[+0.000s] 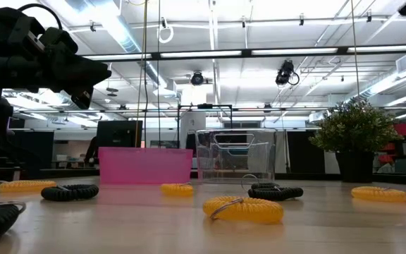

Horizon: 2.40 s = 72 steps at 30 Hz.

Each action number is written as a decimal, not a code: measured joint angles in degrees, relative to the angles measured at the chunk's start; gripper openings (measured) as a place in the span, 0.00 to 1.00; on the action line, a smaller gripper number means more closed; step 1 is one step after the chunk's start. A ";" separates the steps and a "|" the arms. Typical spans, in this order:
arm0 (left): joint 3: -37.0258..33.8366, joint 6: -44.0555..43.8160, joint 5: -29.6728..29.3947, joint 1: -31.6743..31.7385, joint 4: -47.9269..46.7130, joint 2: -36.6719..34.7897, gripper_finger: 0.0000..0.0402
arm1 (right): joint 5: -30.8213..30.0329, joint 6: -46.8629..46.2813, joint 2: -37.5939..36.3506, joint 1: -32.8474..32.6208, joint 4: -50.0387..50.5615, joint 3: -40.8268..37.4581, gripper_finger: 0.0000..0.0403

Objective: Sort spring keychains
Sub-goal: Put the yellow spring keychain into the transparent bin

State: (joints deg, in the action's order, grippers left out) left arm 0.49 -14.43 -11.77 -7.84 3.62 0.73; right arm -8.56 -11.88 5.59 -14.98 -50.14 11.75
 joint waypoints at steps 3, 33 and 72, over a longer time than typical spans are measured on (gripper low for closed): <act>-0.01 0.01 0.00 0.01 0.00 0.01 0.19 | -0.26 -4.42 10.64 -0.02 28.39 17.05 0.58; 0.00 0.01 0.00 0.00 0.00 0.00 0.19 | 8.45 -7.01 58.88 -0.07 97.23 57.73 0.58; 0.00 0.00 -0.01 0.01 0.00 0.00 0.19 | 8.37 -6.92 58.86 -0.08 78.39 25.57 0.58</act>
State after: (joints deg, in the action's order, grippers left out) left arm 0.49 -14.43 -11.78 -7.83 3.62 0.73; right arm -0.19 -18.80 64.45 -15.07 28.25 37.32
